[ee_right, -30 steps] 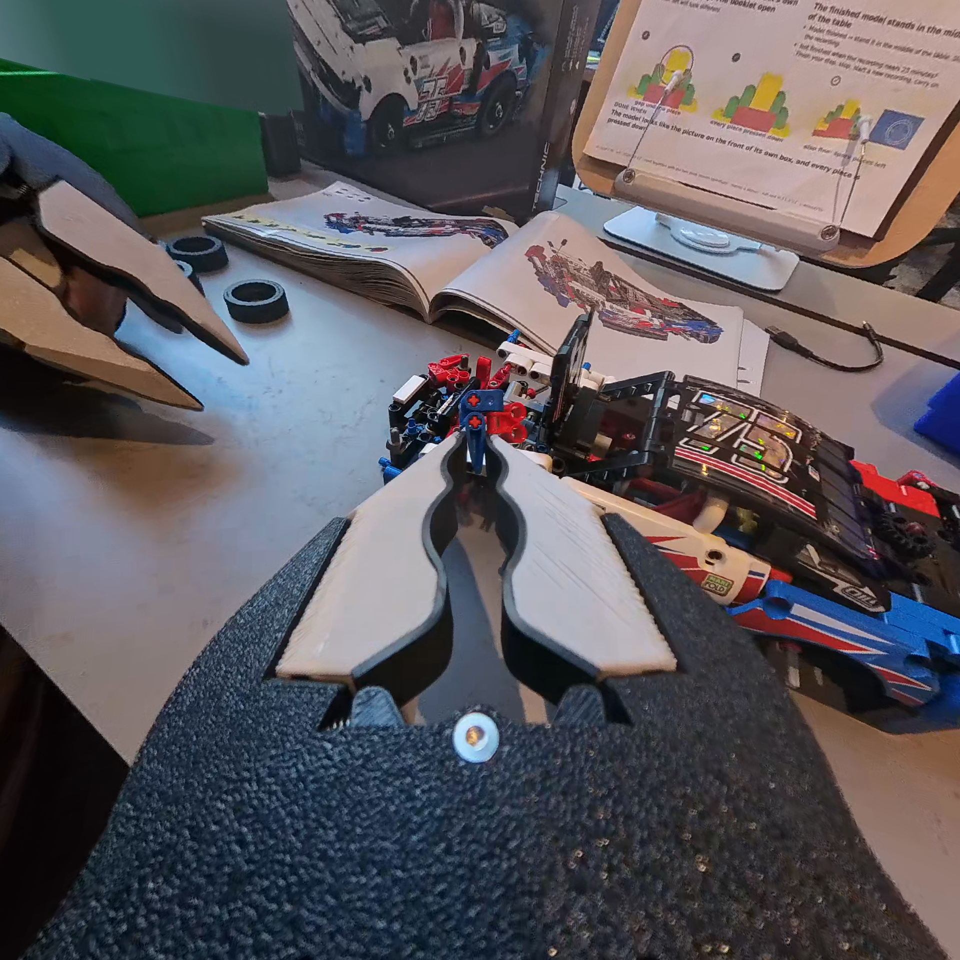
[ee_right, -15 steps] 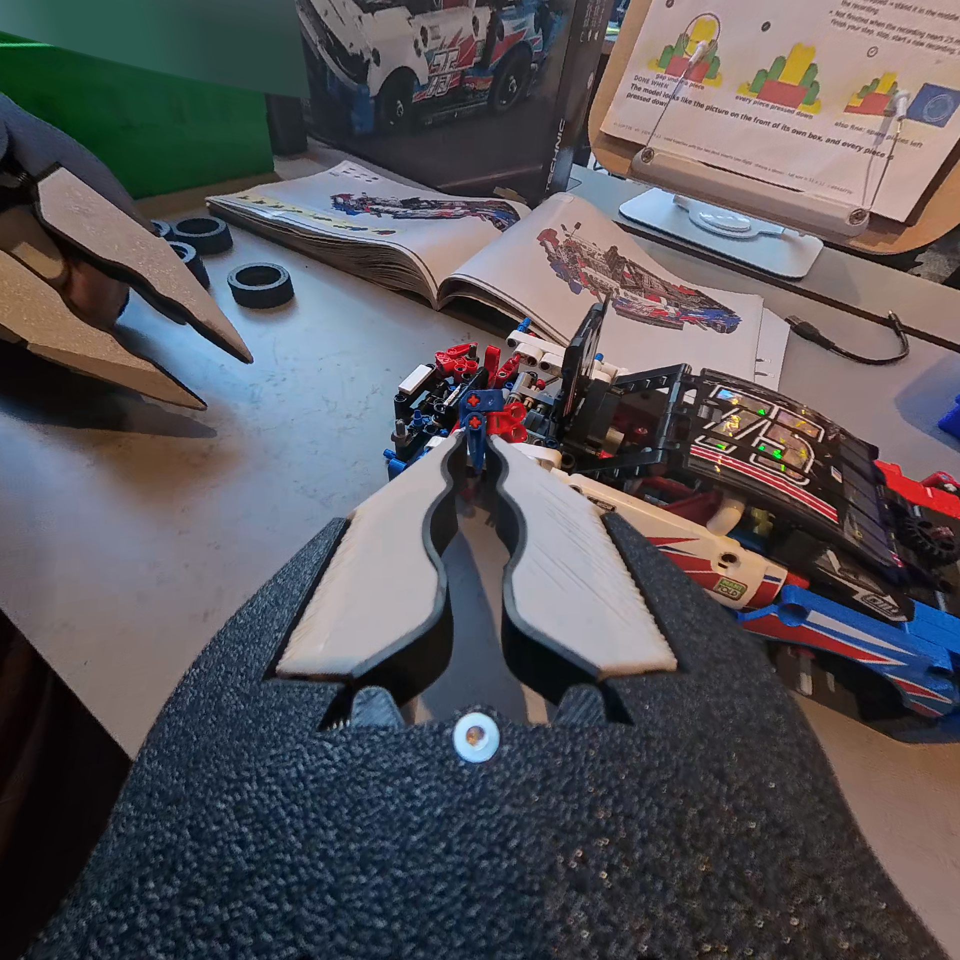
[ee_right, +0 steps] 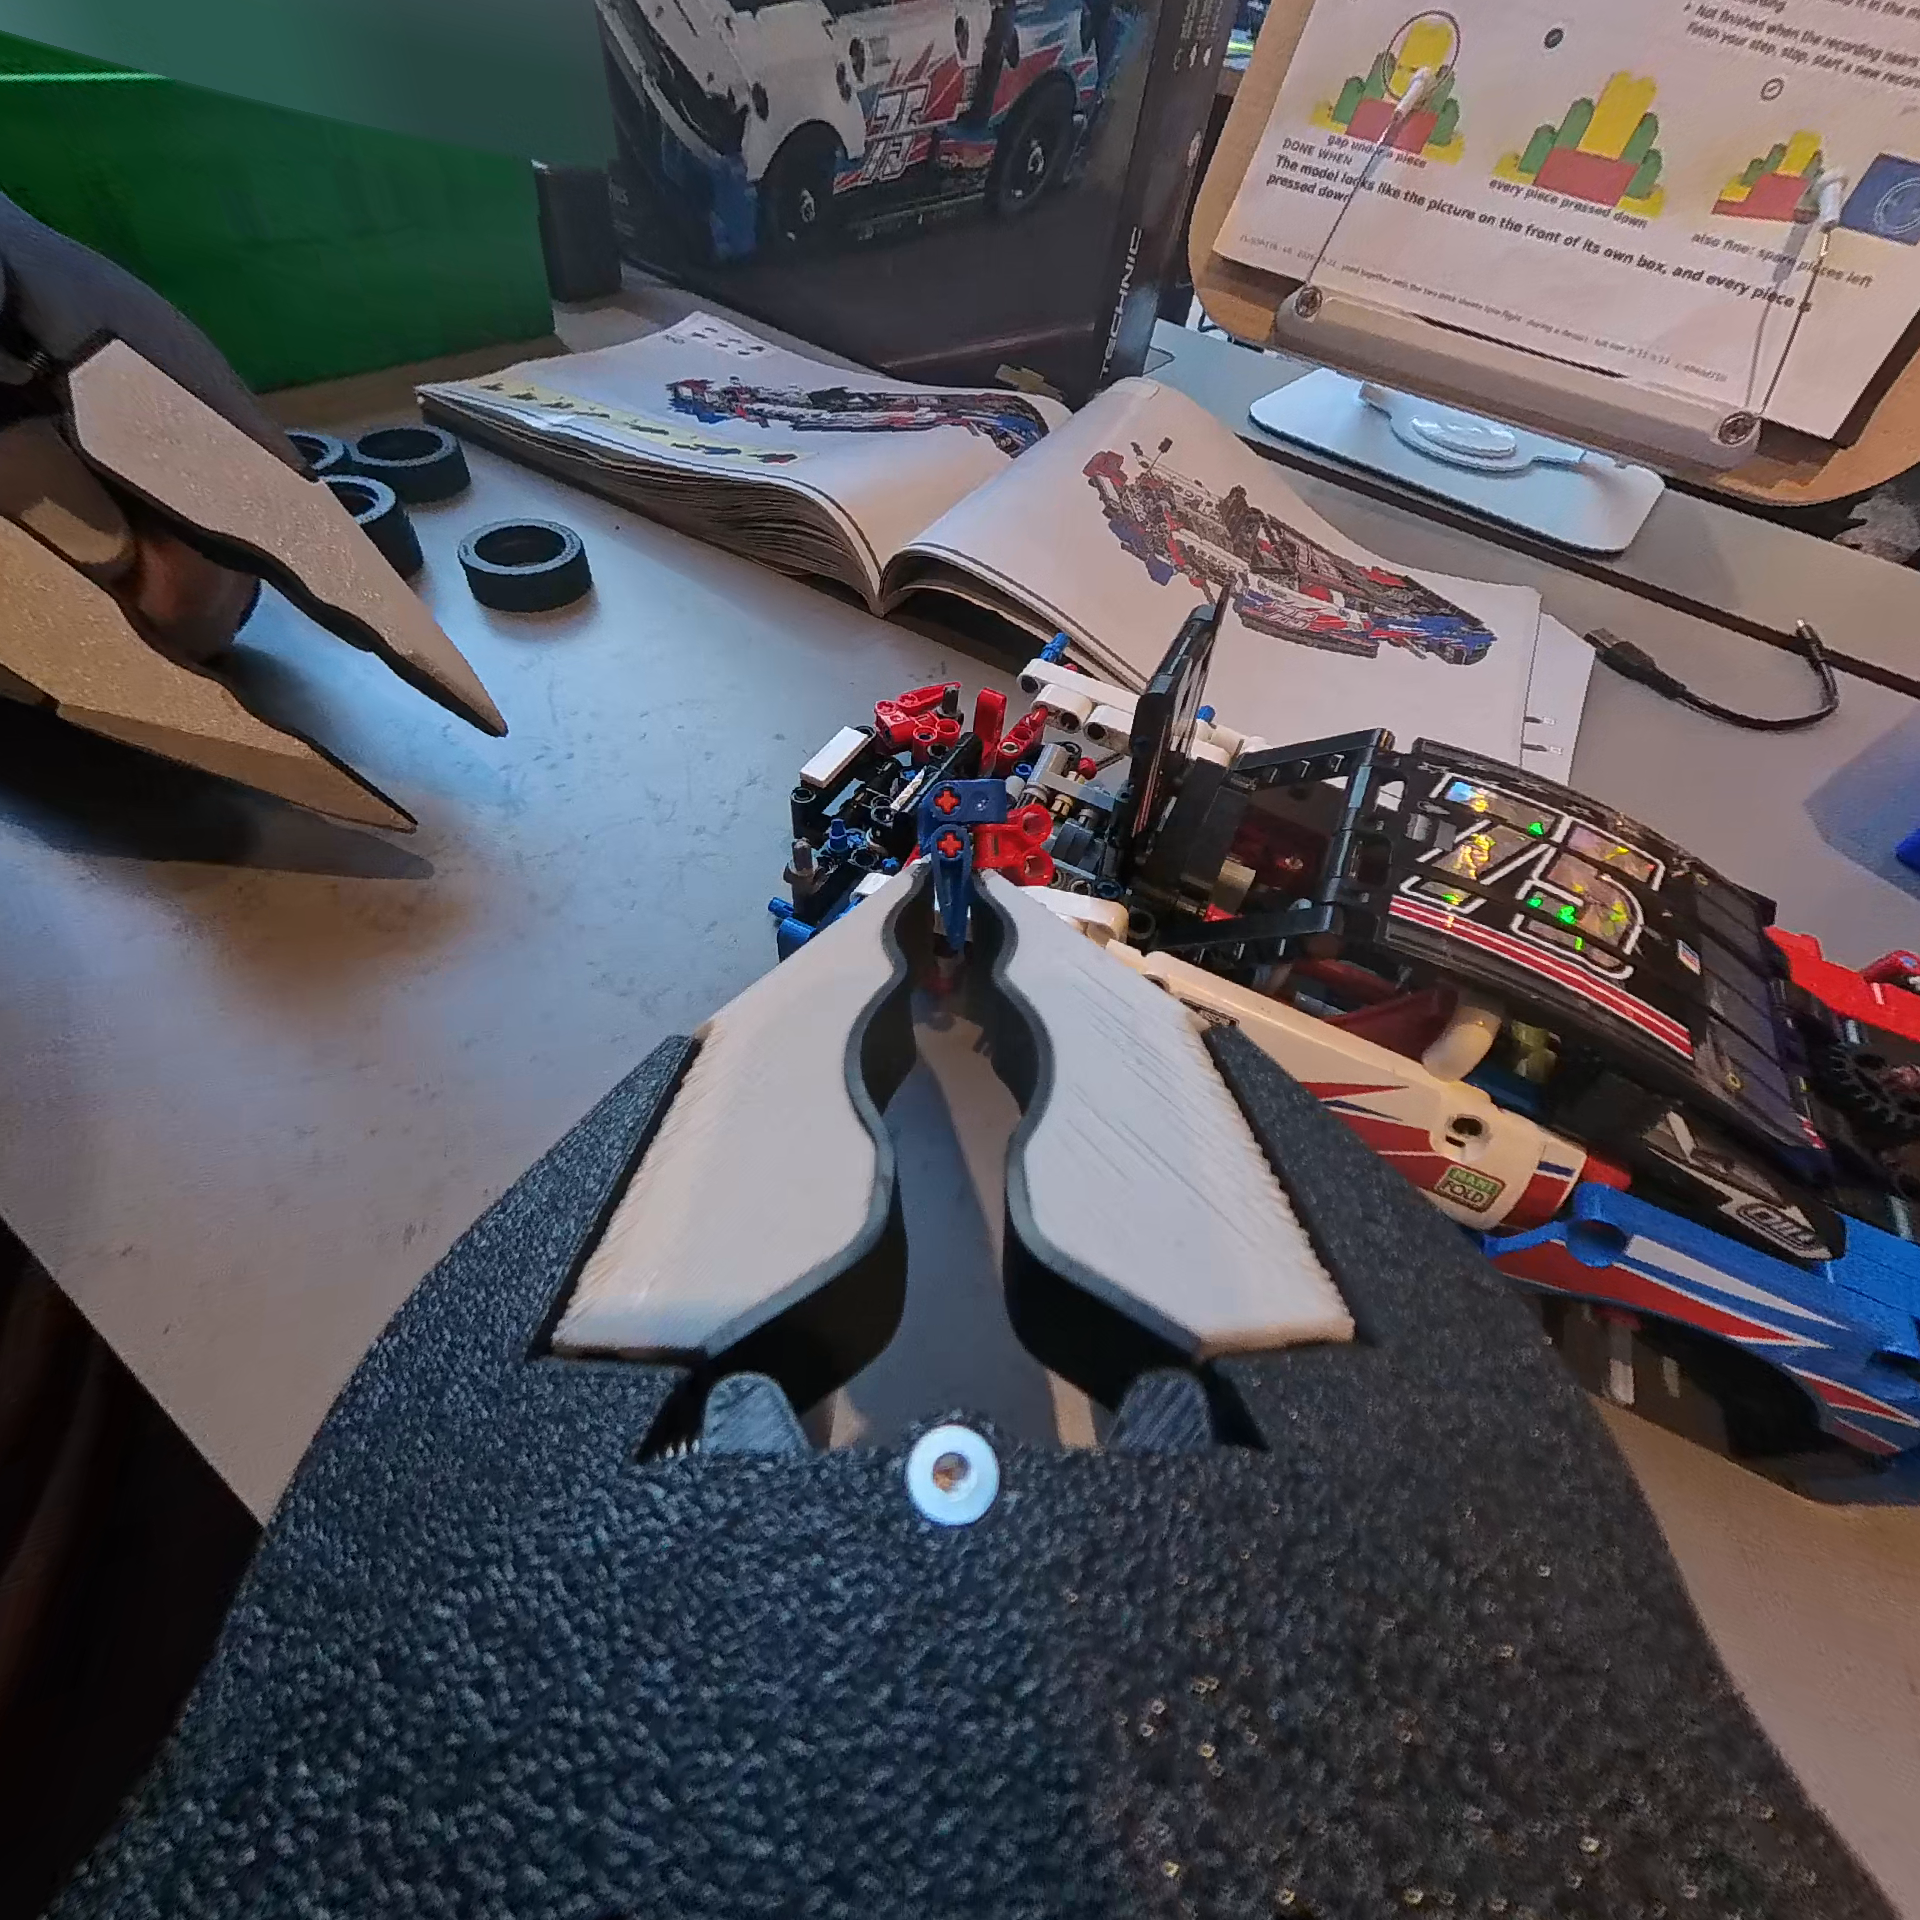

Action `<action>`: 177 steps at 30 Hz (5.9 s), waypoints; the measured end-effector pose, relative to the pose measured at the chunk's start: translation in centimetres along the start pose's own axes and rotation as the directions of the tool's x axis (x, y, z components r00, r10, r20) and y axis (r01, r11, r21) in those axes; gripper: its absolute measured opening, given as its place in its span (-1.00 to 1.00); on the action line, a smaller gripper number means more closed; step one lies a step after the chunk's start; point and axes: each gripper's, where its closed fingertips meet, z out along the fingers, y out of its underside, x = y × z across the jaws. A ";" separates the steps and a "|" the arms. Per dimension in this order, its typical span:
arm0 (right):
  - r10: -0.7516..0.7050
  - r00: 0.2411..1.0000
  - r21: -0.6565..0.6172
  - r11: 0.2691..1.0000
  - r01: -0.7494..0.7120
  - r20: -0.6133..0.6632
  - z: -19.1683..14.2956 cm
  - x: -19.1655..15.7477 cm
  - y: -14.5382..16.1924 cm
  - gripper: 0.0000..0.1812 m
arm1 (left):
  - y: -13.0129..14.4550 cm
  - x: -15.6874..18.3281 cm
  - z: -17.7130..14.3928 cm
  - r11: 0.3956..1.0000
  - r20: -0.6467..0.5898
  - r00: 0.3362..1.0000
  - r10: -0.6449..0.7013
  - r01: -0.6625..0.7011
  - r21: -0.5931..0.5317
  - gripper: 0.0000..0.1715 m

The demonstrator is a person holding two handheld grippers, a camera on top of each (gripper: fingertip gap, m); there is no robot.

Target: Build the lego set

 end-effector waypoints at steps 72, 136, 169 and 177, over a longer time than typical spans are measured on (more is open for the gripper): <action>-0.061 0.976 -0.098 0.992 0.083 0.210 -4.0 -5.1 1.5 -0.93 | -0.9 0.0 4.7 0.948 -0.244 0.919 -0.310 0.282 -0.146 -0.20; 0.142 0.989 -0.127 0.983 -0.136 0.041 -4.0 -9.8 2.1 -0.96 | -6.8 5.9 3.8 0.985 -0.485 0.873 -0.044 0.120 0.126 -0.89; 0.119 0.987 -0.269 0.952 -0.144 -0.108 -6.8 -7.7 5.8 -0.96 | -3.0 2.0 6.2 0.983 -0.417 0.891 -0.180 0.151 -0.102 -0.07; 0.129 0.984 -0.253 0.955 -0.157 -0.125 -7.5 -8.3 5.4 -0.96 | -3.6 5.1 5.6 0.991 -0.430 0.893 -0.129 0.097 -0.096 -0.01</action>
